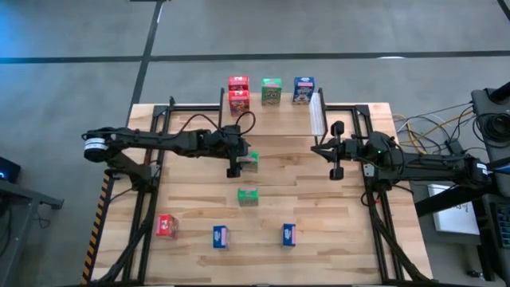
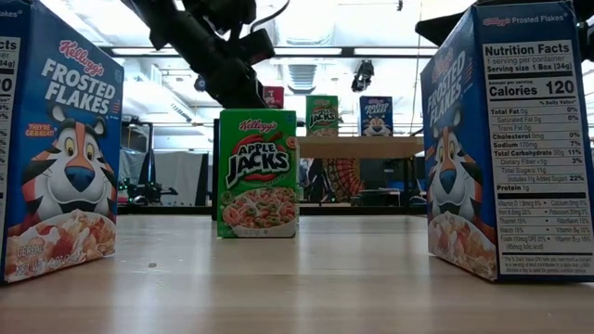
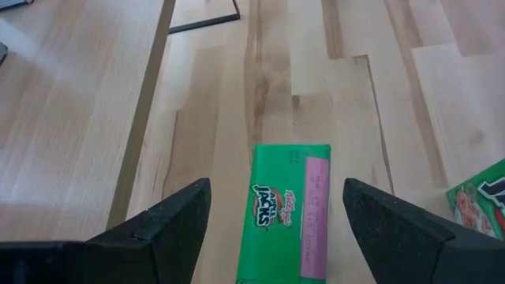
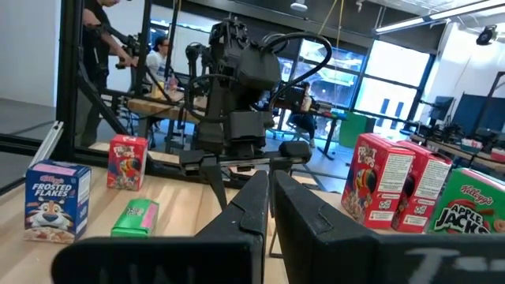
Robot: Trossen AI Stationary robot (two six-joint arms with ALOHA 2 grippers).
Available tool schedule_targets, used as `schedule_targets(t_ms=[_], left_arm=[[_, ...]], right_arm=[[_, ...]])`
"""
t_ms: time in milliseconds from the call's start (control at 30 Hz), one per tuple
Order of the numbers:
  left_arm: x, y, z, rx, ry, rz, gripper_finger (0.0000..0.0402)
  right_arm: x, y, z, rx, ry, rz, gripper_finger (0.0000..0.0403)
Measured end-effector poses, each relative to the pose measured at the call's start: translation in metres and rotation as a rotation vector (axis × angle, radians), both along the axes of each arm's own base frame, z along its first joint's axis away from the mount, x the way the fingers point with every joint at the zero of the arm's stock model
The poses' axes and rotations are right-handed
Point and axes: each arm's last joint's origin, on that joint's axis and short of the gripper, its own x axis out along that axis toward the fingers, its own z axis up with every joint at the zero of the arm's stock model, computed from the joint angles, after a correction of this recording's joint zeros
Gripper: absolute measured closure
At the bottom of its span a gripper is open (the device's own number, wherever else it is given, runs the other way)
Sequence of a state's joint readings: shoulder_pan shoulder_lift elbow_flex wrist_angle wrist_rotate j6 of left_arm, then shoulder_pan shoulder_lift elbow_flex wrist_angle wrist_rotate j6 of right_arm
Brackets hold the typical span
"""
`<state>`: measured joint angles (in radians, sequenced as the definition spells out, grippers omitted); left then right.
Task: Stack cereal on shelf
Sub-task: Put the top green cereal box on the shelf
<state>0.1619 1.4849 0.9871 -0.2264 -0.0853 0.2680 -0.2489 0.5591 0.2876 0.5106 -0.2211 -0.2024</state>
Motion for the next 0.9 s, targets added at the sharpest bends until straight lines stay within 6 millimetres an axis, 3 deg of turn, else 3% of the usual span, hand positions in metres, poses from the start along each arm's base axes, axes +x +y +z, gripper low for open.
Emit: schedule_targets(t_ms=[400, 667, 900], left_arm=[[0.011, 0.002, -0.028, -0.014, 0.086, -0.001, 0.0130], [0.012, 0.002, -0.029, -0.024, 0.092, 0.007, 0.0136], [0.012, 0.001, -0.028, -0.034, 0.089, 0.002, 0.0176]], right_arm=[[0.000, 0.000, 0.000, 0.001, 0.001, -0.003, 0.0390], [0.000, 0.000, 0.000, 0.000, 0.002, -0.004, 0.0390], [0.000, 0.000, 0.000, -0.001, 0.003, -0.004, 0.0390]])
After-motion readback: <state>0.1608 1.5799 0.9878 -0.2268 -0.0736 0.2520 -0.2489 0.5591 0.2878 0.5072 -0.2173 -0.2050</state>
